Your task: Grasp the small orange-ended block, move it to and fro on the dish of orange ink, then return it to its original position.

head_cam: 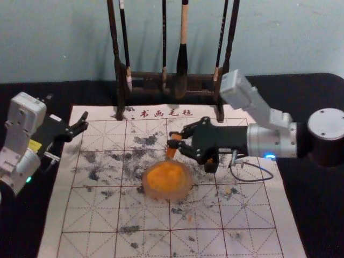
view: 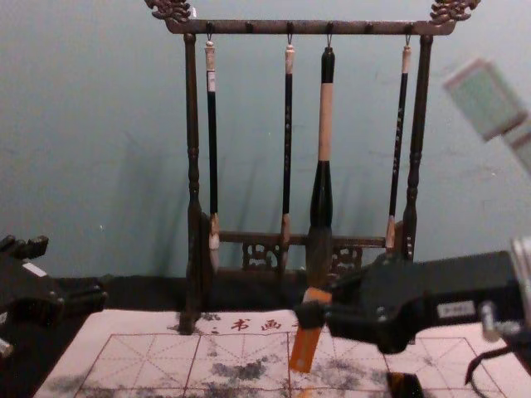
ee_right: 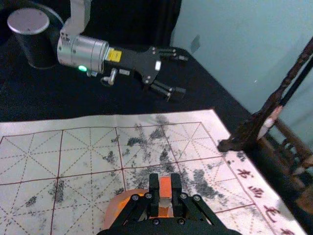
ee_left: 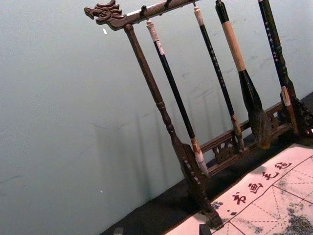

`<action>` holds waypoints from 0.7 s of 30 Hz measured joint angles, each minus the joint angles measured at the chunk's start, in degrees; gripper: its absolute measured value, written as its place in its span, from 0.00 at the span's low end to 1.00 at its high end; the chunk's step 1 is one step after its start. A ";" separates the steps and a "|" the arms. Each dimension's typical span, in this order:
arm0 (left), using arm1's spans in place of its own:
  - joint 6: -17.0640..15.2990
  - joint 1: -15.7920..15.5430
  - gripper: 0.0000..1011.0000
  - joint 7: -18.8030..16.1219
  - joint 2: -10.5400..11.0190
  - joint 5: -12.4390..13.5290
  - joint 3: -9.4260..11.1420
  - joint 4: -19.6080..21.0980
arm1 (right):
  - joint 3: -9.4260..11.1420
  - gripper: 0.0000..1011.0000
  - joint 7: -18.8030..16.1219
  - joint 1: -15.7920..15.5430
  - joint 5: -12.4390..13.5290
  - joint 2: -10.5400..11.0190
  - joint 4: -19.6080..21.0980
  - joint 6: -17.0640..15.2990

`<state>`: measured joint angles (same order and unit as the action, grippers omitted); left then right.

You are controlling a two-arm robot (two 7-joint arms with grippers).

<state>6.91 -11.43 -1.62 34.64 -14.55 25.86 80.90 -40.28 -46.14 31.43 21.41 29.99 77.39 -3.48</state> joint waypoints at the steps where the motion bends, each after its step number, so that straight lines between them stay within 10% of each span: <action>1: 0.00 0.00 0.99 0.00 0.00 0.00 0.00 0.00 | 0.47 0.15 0.12 -0.32 0.46 0.67 0.93 0.02; 21: 0.00 0.00 0.99 0.00 0.00 0.00 0.00 0.00 | 6.85 0.15 3.65 -7.76 4.33 9.93 9.16 0.80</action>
<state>6.91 -11.43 -1.62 34.65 -14.55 25.86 80.90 -33.43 -42.50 23.68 25.74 39.91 86.54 -2.68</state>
